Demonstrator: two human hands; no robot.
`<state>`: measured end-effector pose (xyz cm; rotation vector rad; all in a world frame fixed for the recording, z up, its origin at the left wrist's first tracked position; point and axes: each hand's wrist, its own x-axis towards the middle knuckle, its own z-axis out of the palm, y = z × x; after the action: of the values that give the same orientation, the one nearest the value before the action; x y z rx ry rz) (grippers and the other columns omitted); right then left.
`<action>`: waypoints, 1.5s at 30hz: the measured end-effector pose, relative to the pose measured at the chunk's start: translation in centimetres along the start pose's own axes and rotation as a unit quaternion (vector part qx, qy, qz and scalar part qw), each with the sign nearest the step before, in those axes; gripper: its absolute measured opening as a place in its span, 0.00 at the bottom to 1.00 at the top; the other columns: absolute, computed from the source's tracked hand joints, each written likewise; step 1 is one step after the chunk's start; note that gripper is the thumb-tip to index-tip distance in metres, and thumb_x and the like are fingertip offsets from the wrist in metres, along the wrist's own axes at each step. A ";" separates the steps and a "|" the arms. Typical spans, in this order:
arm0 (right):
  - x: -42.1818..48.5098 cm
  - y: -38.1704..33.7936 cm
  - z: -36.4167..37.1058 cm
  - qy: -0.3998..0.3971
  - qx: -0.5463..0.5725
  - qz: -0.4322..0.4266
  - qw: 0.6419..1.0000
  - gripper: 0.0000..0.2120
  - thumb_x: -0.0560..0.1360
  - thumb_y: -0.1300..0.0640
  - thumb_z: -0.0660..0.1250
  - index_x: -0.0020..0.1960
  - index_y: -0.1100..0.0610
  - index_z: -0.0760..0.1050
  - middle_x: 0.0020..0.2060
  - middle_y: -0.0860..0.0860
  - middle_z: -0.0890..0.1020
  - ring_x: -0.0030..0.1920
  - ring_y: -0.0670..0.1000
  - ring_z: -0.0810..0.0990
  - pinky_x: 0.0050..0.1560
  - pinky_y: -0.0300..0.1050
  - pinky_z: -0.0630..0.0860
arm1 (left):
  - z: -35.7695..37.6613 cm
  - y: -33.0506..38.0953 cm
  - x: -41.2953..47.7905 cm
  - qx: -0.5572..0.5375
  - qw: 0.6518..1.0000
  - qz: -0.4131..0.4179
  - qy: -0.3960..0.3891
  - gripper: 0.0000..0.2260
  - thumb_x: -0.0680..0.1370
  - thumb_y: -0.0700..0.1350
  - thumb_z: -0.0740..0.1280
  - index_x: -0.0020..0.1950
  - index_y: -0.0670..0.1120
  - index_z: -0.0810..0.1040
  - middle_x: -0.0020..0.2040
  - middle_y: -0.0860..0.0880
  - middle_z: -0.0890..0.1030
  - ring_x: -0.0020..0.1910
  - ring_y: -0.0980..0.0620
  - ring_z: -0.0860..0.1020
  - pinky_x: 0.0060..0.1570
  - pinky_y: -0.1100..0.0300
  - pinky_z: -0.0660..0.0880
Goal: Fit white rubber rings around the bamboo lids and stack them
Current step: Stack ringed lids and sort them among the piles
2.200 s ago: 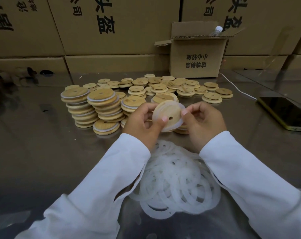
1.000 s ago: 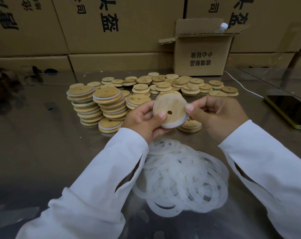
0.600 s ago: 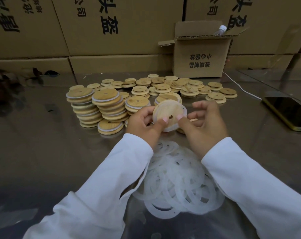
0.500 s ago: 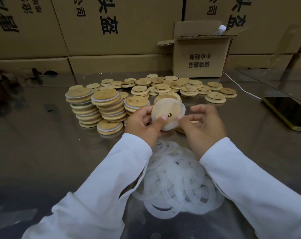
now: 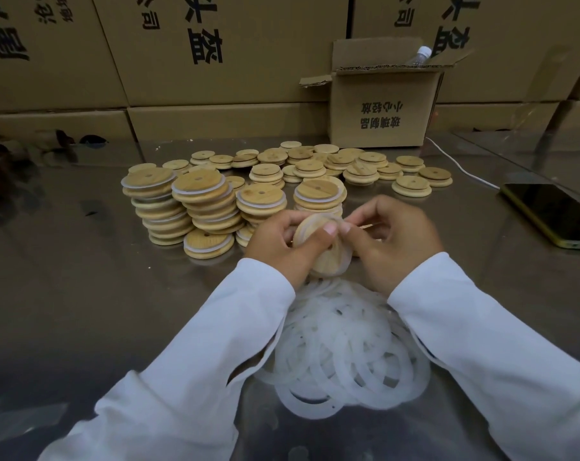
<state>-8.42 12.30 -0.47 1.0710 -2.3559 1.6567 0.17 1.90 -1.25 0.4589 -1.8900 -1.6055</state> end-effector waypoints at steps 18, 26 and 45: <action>0.6 -1.2 -1.9 -0.061 0.062 0.021 0.996 0.07 0.69 0.58 0.72 0.34 0.50 0.78 0.30 0.43 0.80 0.31 0.37 0.77 0.35 0.26 0.71 | -1.7 1.1 0.5 0.068 0.988 0.136 -0.041 0.09 0.74 0.37 0.68 0.44 0.53 0.77 0.41 0.57 0.81 0.40 0.65 0.79 0.41 0.74 0.73; -0.1 -0.8 -0.9 -0.036 0.054 0.020 0.998 0.06 0.69 0.57 0.72 0.37 0.50 0.76 0.36 0.44 0.81 0.39 0.44 0.80 0.44 0.39 0.75 | -0.7 0.1 0.3 0.029 0.996 0.079 0.001 0.08 0.74 0.39 0.68 0.44 0.53 0.78 0.41 0.54 0.82 0.42 0.57 0.81 0.45 0.64 0.77; 0.2 -0.4 -0.5 -0.005 -0.055 -0.006 0.998 0.10 0.74 0.56 0.67 0.35 0.49 0.73 0.48 0.47 0.76 0.39 0.37 0.72 0.36 0.19 0.64 | -0.9 0.1 0.4 -0.008 0.999 0.043 0.019 0.05 0.75 0.41 0.67 0.44 0.52 0.79 0.39 0.50 0.84 0.40 0.51 0.82 0.43 0.52 0.81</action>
<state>-8.50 12.52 0.12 1.0735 -2.4085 1.5023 0.48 1.04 -1.00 0.3939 -1.8412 -1.5450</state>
